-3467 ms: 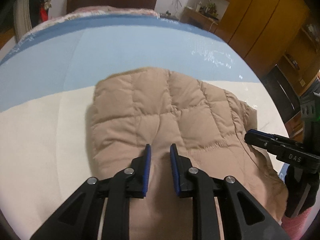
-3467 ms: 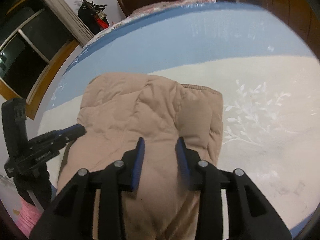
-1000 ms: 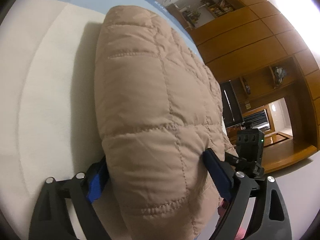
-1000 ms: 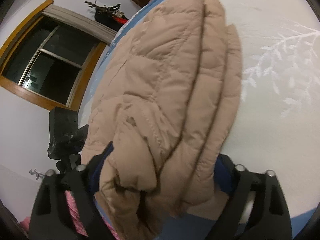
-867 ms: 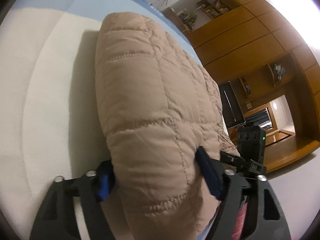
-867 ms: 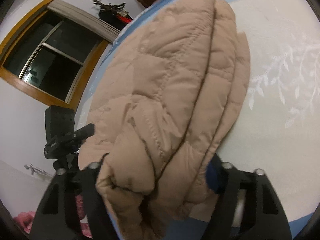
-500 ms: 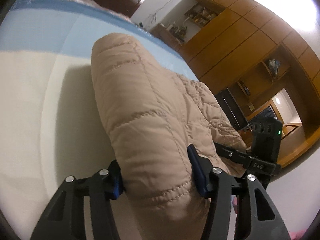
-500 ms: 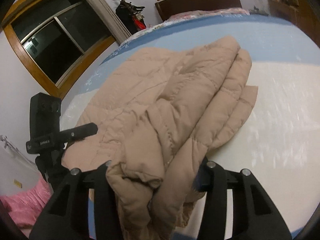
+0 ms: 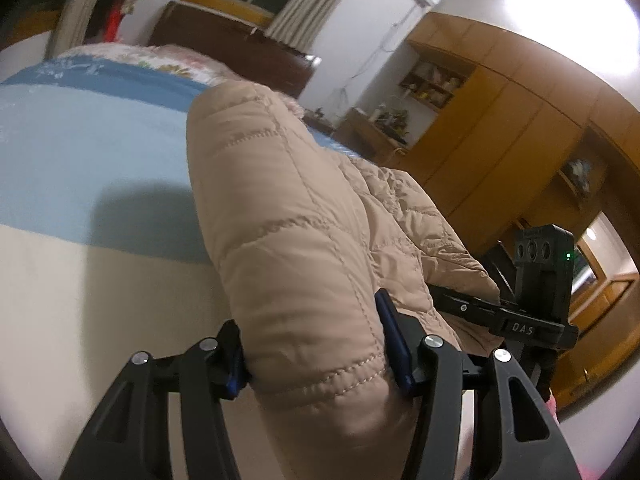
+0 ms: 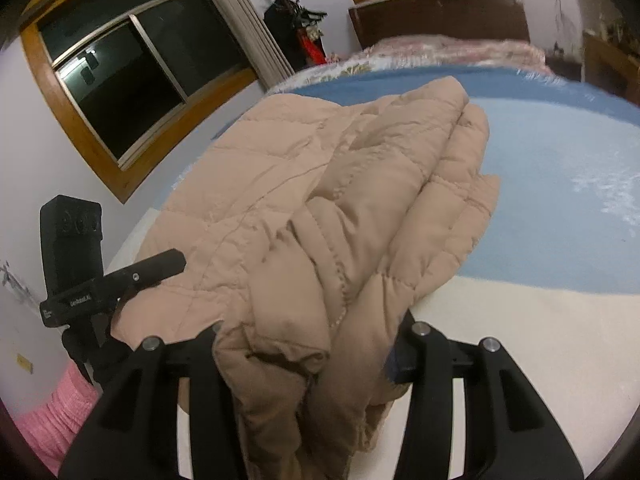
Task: Fold large clothes
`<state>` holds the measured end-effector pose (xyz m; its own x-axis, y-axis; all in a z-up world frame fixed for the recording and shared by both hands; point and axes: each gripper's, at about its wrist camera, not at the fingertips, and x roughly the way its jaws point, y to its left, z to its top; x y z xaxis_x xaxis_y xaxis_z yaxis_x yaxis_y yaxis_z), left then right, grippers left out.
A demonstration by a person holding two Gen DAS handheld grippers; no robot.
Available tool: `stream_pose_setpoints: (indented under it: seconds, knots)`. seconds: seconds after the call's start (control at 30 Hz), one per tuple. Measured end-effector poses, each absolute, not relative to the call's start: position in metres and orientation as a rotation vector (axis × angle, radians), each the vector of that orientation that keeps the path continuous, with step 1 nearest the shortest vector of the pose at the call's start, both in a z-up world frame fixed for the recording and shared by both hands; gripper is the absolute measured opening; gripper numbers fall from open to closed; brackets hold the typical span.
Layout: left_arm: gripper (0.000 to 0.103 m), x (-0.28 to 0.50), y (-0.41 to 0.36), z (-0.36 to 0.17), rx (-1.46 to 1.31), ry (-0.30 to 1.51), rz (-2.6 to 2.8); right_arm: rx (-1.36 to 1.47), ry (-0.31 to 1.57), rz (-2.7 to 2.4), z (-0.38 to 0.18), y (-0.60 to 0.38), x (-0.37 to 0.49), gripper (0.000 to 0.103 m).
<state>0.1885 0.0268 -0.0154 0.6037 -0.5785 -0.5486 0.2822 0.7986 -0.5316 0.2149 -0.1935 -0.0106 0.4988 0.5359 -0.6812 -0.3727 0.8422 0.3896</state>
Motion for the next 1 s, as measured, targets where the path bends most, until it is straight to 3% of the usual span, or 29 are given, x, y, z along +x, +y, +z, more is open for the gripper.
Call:
stream_pose_setpoints:
  seconds: [0.2,0.5,0.8,1.0]
  knots:
    - [0.059,0.225,0.054,-0.065,-0.504,0.902,-0.510,0.225,0.972,0.552,-0.043,-0.182,0.240,0.049]
    - [0.072,0.222,0.065,-0.065,-0.511,0.939,-0.478,0.230,1.001,0.522,-0.038,-0.198,0.221,0.072]
    - [0.074,0.183,0.067,-0.045,-0.413,0.894,-0.404,0.220,0.972,0.504,-0.034,-0.219,0.171,0.073]
    - [0.078,0.176,0.067,-0.064,-0.369,0.919,-0.361,0.285,1.066,0.457,-0.070,-0.222,0.184,0.073]
